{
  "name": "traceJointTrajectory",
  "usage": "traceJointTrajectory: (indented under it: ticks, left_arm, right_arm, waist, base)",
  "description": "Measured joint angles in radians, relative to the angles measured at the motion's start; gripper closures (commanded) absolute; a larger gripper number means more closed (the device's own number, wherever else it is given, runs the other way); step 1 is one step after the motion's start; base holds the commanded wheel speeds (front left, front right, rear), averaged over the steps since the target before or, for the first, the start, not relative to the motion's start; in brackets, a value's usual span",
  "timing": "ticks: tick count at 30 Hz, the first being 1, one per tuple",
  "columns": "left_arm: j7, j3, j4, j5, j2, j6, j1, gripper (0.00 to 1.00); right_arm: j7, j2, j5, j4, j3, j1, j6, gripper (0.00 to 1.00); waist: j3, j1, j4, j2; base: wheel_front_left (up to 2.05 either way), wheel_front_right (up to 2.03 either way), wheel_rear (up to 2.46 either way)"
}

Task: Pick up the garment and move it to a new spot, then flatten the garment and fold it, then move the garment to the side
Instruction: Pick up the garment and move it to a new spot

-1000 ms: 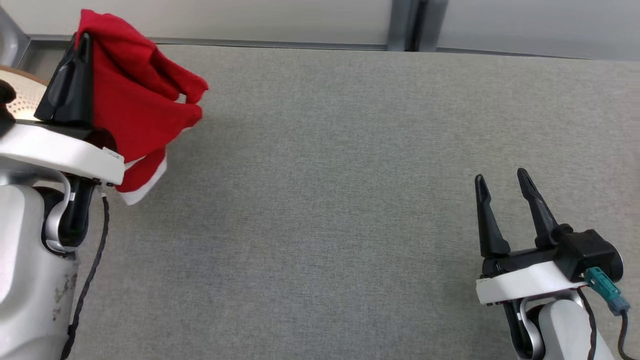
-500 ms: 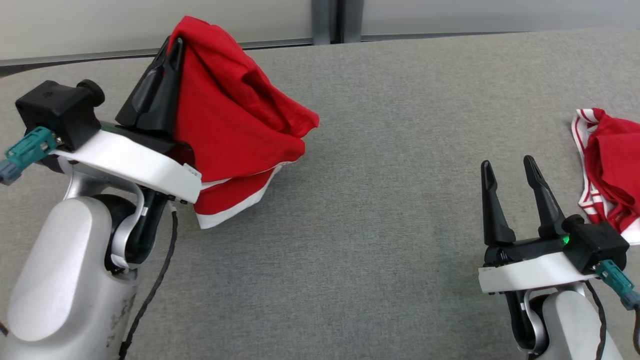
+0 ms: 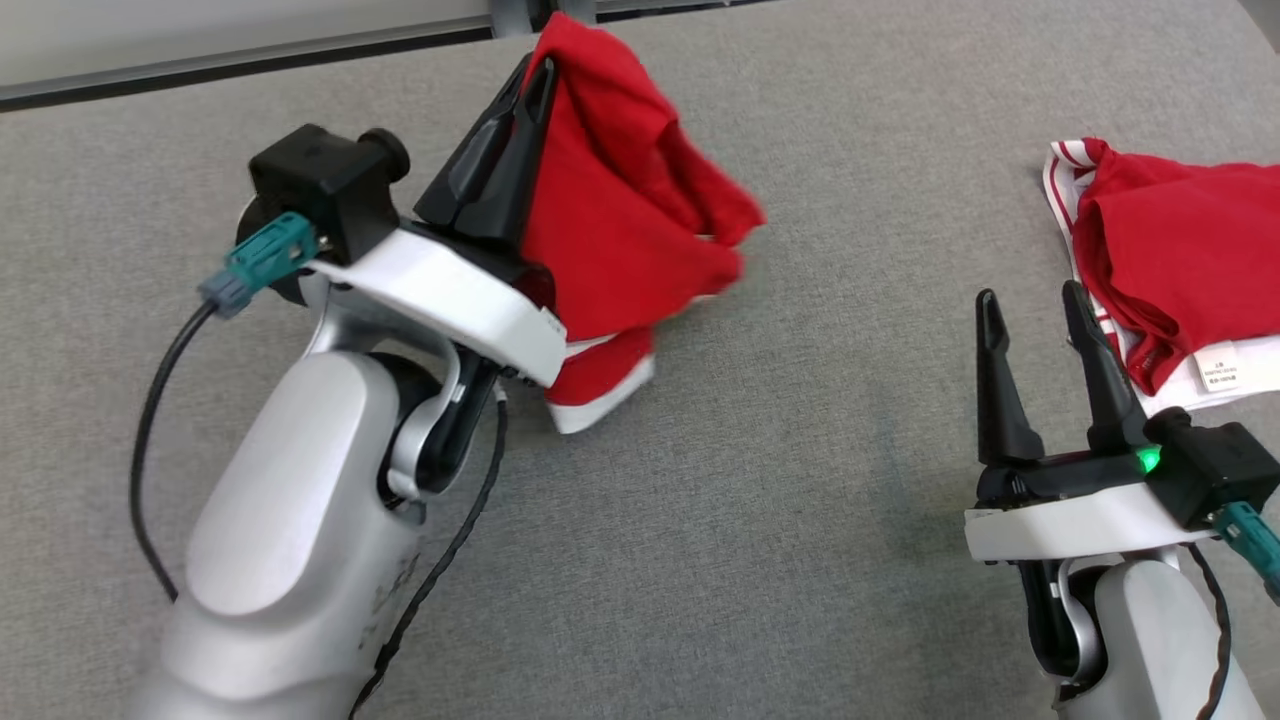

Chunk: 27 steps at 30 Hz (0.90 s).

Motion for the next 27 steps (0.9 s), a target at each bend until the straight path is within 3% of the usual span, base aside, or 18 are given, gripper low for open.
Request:
traceJointTrajectory:
  ticks: [3,4,5,8,14,21,24,27]
  left_arm:
    - [-0.018,-0.017,0.097,0.002,-0.027,0.007,-0.036,1.0]
    - [-0.032,-0.023,0.137,0.003,-0.036,0.007,-0.048,0.66]
    - [-0.04,-0.035,0.183,0.011,-0.041,0.007,-0.06,0.0]
    - [-0.087,-0.062,0.294,0.034,-0.049,-0.002,-0.08,0.0]
    - [-0.229,-0.006,0.385,0.011,-0.051,0.002,-0.095,0.0]
    - [-0.29,0.095,0.345,-0.012,0.007,-0.011,-0.01,0.0]
    - [-0.293,0.113,0.286,0.1,0.07,0.023,0.06,0.0]
    - [-0.297,0.156,0.219,0.149,0.081,0.025,0.16,0.0]
  right_arm:
    - [0.0,0.0,0.006,-0.005,-0.001,-0.004,0.0,0.0]
    - [0.0,0.0,0.006,-0.003,0.006,-0.004,0.0,0.0]
    - [0.0,0.0,0.006,-0.001,0.013,-0.004,0.0,0.0]
    - [0.0,0.0,0.007,0.003,0.027,-0.007,0.0,0.0]
    - [0.0,0.0,0.006,0.008,0.036,-0.013,0.0,0.0]
    - [0.0,0.001,-0.032,0.027,0.006,0.006,-0.001,0.0]
    - [0.0,0.0,-0.053,0.041,-0.007,0.024,-0.001,0.0]
    - [0.0,0.001,-0.064,0.052,-0.019,0.038,-0.001,0.0]
  waist:
    - [0.02,0.0,-0.013,0.0]
    - [0.026,0.0,-0.017,0.0]
    - [0.029,0.0,-0.022,-0.0001]
    - [0.035,0.0,-0.034,0.0]
    - [0.033,0.0,-0.013,0.0]
    - [-0.001,0.0,0.067,0.0]
    - [-0.023,0.0001,0.113,0.0]
    - [-0.049,0.0,0.158,0.0]
  base:
    - [0.0,0.0,0.0]
    - [0.0,0.0,0.0]
    - [0.0,0.0,0.0]
    - [0.0,0.0,0.0]
    - [0.0,0.0,0.0]
    - [0.0,0.0,0.0]
    - [0.0,0.0,0.0]
    - [0.0,0.0,0.0]
